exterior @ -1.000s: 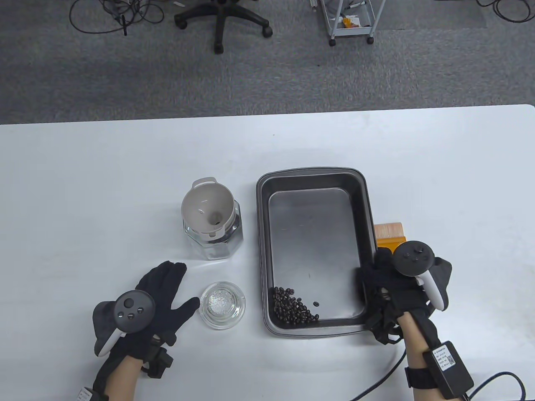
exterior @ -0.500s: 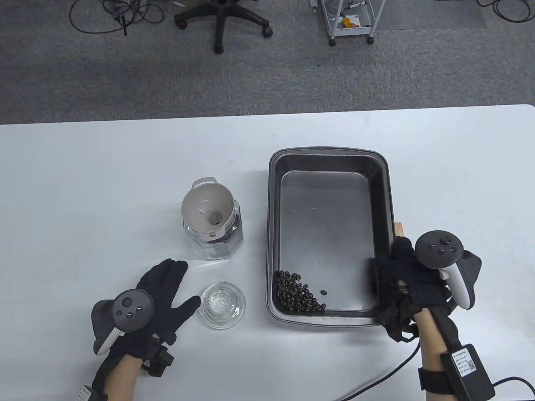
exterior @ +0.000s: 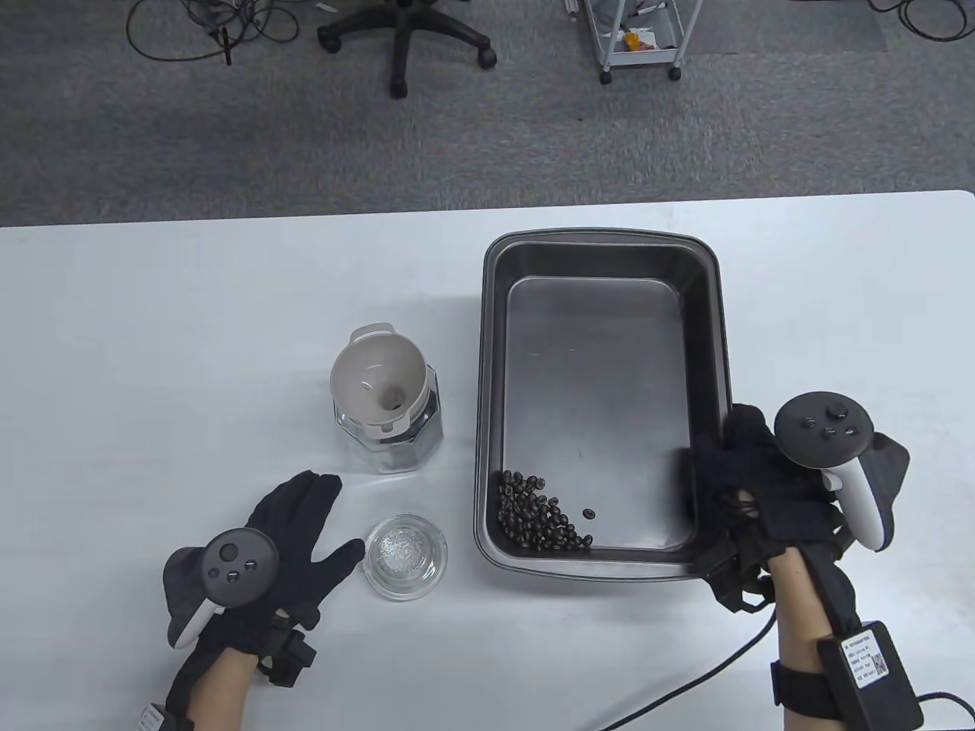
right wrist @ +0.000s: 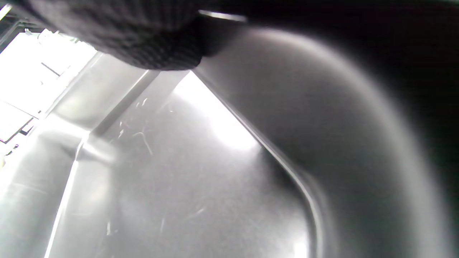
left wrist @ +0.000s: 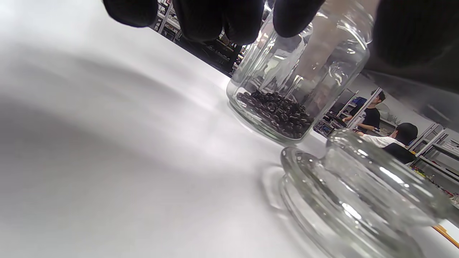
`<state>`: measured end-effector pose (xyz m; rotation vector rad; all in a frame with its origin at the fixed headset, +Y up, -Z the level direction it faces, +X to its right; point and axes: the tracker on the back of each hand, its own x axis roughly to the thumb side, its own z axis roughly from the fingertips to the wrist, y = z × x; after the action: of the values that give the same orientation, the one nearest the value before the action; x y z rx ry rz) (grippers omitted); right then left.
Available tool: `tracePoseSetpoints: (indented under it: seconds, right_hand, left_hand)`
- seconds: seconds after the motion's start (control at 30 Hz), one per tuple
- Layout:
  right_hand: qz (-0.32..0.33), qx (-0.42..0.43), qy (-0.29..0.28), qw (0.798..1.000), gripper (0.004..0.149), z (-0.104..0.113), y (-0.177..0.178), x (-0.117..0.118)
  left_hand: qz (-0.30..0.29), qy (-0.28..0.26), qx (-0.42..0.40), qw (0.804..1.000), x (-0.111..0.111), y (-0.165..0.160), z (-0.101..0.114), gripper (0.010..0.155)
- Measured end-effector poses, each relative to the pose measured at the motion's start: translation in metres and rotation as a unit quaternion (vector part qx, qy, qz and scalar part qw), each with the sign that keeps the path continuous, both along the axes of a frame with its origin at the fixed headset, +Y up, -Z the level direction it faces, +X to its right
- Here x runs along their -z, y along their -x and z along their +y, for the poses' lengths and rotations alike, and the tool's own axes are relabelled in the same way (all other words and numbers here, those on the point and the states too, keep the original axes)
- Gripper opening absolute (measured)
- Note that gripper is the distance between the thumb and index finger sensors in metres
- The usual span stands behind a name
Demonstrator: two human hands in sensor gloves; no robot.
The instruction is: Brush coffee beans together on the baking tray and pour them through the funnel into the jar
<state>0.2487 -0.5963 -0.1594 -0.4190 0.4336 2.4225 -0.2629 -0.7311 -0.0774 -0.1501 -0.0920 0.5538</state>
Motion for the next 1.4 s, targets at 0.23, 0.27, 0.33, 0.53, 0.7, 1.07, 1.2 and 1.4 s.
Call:
tracePoseSetpoints:
  seconds: [0.23, 0.27, 0.33, 0.53, 0.7, 1.07, 1.2, 1.4]
  right_hand:
    - [-0.001, 0.011, -0.011, 1.000, 0.034, 0.028, 0.010, 0.009]
    - [-0.001, 0.012, -0.013, 1.000, 0.034, 0.030, 0.010, 0.010]
    - [-0.004, 0.011, -0.018, 1.000, 0.034, 0.040, 0.014, 0.014]
    - [-0.008, 0.006, -0.030, 0.999, 0.033, 0.064, 0.025, 0.024]
    - [-0.009, 0.009, -0.042, 0.999, 0.033, 0.082, 0.034, 0.033]
    - [-0.025, 0.002, -0.096, 0.995, 0.033, 0.113, 0.065, 0.055]
    - [-0.033, -0.010, -0.122, 0.992, 0.033, 0.120, 0.079, 0.065]
    - [-0.037, -0.002, -0.157, 0.987, 0.032, 0.123, 0.097, 0.077]
  left_hand:
    - [-0.001, -0.002, 0.005, 1.000, -0.001, 0.000, 0.000, 0.084]
    - [-0.001, -0.002, 0.004, 1.000, -0.001, 0.000, 0.001, 0.083]
    - [-0.002, -0.003, 0.003, 1.000, -0.001, 0.000, 0.000, 0.083]
    - [-0.006, 0.000, 0.004, 1.000, -0.001, -0.001, -0.001, 0.083]
    - [-0.006, -0.001, 0.001, 1.000, -0.001, -0.001, 0.000, 0.083]
    - [-0.017, 0.004, -0.001, 1.000, 0.000, -0.006, -0.002, 0.083]
    - [-0.017, 0.004, -0.004, 1.000, 0.000, -0.006, -0.002, 0.083]
    - [-0.019, 0.006, -0.003, 1.000, 0.000, -0.007, -0.002, 0.083]
